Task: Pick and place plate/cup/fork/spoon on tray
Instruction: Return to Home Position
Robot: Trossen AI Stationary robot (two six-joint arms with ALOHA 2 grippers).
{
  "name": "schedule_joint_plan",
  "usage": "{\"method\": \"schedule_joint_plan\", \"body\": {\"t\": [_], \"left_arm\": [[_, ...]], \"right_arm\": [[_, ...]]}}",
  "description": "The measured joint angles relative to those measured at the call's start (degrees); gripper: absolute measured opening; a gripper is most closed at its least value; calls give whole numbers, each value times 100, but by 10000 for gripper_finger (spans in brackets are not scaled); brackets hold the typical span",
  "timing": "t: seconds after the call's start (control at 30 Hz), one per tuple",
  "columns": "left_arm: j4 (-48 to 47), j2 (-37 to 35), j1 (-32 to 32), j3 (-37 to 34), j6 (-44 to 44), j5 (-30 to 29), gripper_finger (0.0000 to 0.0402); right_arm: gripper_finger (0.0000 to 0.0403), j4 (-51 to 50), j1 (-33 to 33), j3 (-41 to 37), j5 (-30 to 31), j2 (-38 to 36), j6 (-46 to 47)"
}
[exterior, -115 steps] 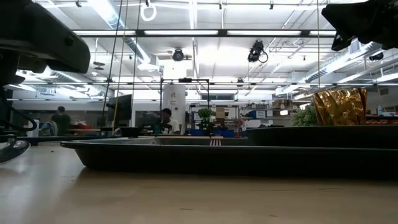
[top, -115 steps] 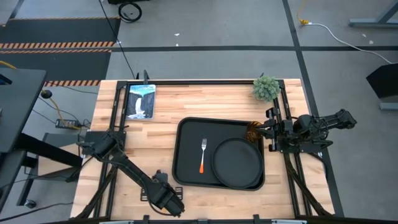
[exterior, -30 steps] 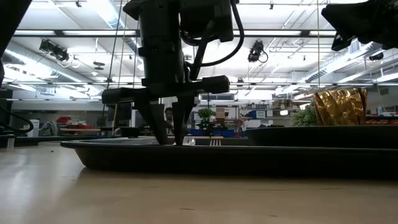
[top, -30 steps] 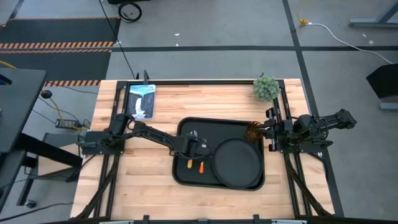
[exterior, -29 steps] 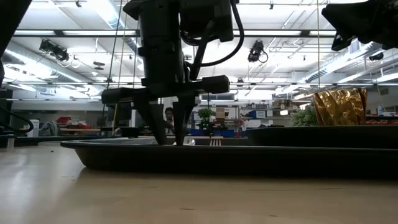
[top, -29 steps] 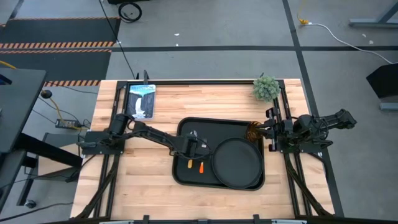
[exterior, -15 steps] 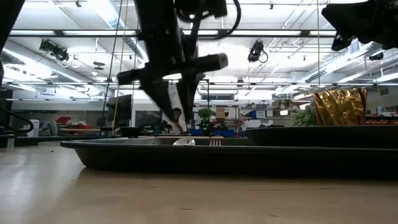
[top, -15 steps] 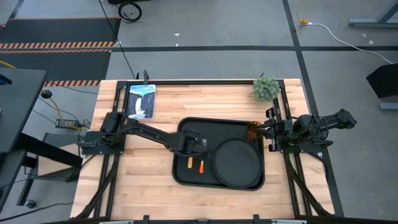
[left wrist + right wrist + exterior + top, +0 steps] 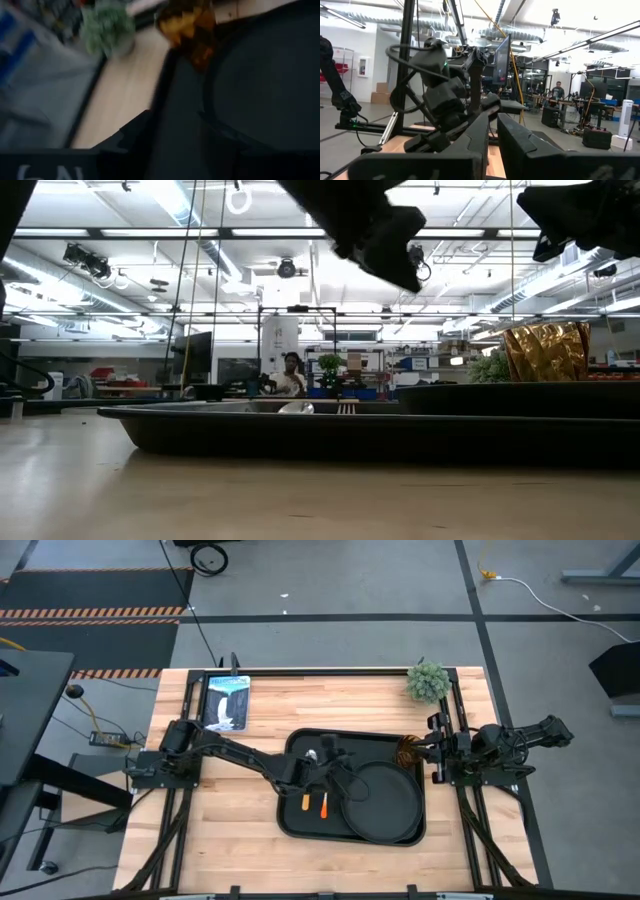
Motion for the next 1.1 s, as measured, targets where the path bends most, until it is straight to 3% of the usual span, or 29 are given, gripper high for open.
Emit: {"method": "schedule_joint_plan", "body": {"t": [0.2,0.43,0.57,0.87,0.97,1.1], "left_arm": [[316,-13,46,0,1137,-50,160],[-994,-804,-153,-2,1395,47,160],[-1966,-1523,-236,-2,1116,473,160],[-3767,-2544,-28,-23,513,2162,158],[-3511,-2918,-15,-596,620,2538,149],[-2665,-3729,34,-1927,674,2697,131]], "right_arm": [[45,-1,1,2,-1,0,-1],[45,-1,0,0,-1,0,2],[45,-7,1,0,0,0,1],[45,0,0,0,1,0,1],[45,-8,1,0,0,-1,1],[45,48,2,0,1,4,0]]}}
